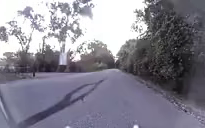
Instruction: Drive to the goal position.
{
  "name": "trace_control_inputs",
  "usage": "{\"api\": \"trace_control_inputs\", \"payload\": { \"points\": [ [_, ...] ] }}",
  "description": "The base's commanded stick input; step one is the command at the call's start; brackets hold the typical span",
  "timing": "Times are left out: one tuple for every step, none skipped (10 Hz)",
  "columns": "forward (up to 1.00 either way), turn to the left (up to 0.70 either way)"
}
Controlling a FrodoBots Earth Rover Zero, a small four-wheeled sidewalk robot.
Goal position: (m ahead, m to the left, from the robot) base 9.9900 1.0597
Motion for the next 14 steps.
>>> {"api": "trace_control_inputs", "payload": {
  "points": [
    [0.70, 0.00],
    [0.70, 0.00],
    [0.70, 0.00],
    [0.70, 0.00],
    [0.70, 0.00],
    [0.70, 0.00],
    [0.70, 0.00],
    [0.70, 0.00],
    [0.70, 0.00],
    [0.70, 0.00],
    [0.70, 0.00],
    [0.70, 0.00],
    [0.70, 0.00],
    [0.70, 0.00]
  ]
}}
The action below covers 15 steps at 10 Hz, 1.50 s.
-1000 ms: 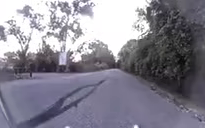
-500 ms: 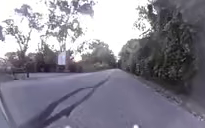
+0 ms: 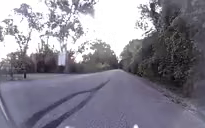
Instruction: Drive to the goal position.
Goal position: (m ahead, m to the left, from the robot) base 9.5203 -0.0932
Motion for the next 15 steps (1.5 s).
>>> {"api": "trace_control_inputs", "payload": {
  "points": [
    [0.70, -0.30],
    [0.70, -0.35],
    [0.70, -0.35],
    [0.70, -0.21],
    [0.70, 0.00],
    [0.70, 0.00],
    [0.70, 0.00],
    [0.70, 0.00],
    [0.70, 0.00],
    [0.70, -0.25],
    [0.70, -0.35],
    [0.70, -0.07],
    [0.70, 0.04],
    [0.70, 0.00],
    [0.70, 0.00]
  ]
}}
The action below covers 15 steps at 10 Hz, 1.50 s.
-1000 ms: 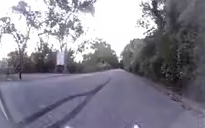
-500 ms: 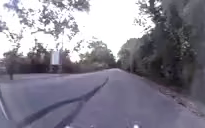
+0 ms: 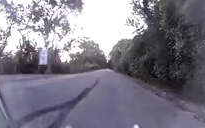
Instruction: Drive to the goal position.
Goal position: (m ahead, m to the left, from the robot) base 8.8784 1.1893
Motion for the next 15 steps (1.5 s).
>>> {"api": "trace_control_inputs", "payload": {
  "points": [
    [0.70, 0.00],
    [0.70, 0.00],
    [0.70, 0.00],
    [0.70, 0.00],
    [0.70, 0.00],
    [0.70, 0.00],
    [0.70, 0.00],
    [0.70, 0.00],
    [0.70, 0.00],
    [0.70, 0.00],
    [0.70, 0.00],
    [0.70, 0.00],
    [0.70, 0.00],
    [0.70, 0.00],
    [0.70, 0.00]
  ]
}}
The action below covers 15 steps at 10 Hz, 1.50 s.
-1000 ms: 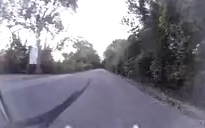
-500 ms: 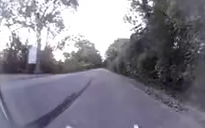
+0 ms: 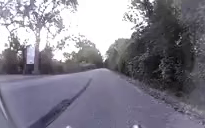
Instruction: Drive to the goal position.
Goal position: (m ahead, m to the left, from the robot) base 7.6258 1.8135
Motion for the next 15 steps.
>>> {"api": "trace_control_inputs", "payload": {
  "points": [
    [0.70, 0.00],
    [0.70, 0.00],
    [0.70, 0.00],
    [0.70, 0.00],
    [0.70, 0.00],
    [0.70, 0.00],
    [0.70, -0.35],
    [0.70, -0.16],
    [0.70, 0.00],
    [0.70, 0.00],
    [0.70, 0.00],
    [0.70, 0.00],
    [0.70, 0.00],
    [0.70, 0.00],
    [0.70, 0.00]
  ]
}}
